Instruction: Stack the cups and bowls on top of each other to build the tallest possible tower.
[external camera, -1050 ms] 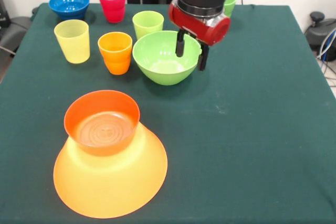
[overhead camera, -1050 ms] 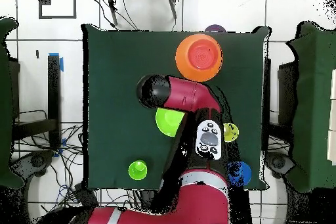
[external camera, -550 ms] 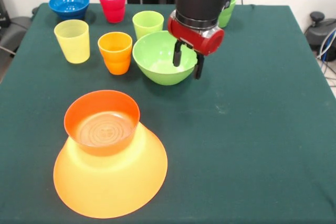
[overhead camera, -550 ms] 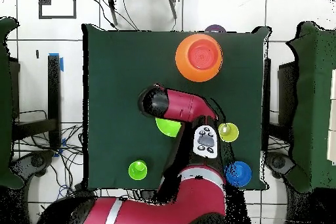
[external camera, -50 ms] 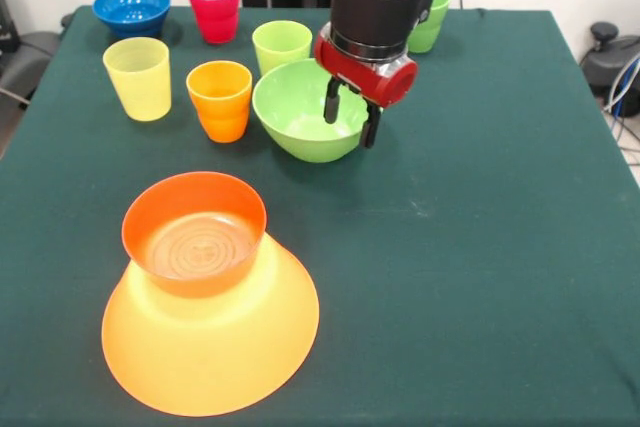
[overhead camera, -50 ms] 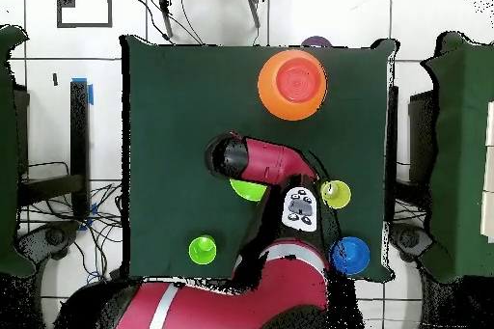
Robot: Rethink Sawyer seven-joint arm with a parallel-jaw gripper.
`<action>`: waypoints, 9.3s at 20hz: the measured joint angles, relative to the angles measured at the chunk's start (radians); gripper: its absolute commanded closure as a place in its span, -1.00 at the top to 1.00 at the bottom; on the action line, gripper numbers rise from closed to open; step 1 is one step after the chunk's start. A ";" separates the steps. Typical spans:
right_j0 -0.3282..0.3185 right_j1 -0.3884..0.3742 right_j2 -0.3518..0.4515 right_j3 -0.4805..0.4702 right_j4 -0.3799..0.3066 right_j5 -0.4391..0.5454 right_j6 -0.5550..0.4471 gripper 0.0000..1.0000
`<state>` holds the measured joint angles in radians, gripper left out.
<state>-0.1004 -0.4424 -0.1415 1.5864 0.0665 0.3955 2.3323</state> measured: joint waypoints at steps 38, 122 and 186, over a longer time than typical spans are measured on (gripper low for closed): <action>0.000 -0.012 -0.022 0.002 0.000 0.000 0.000 1.00; -0.019 -0.094 -0.026 -0.012 0.000 0.195 0.000 -1.00; -0.113 0.204 -0.038 -0.918 -0.035 0.752 0.000 -1.00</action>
<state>-0.2133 -0.2381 -0.1794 0.6683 0.0315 1.1472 2.3323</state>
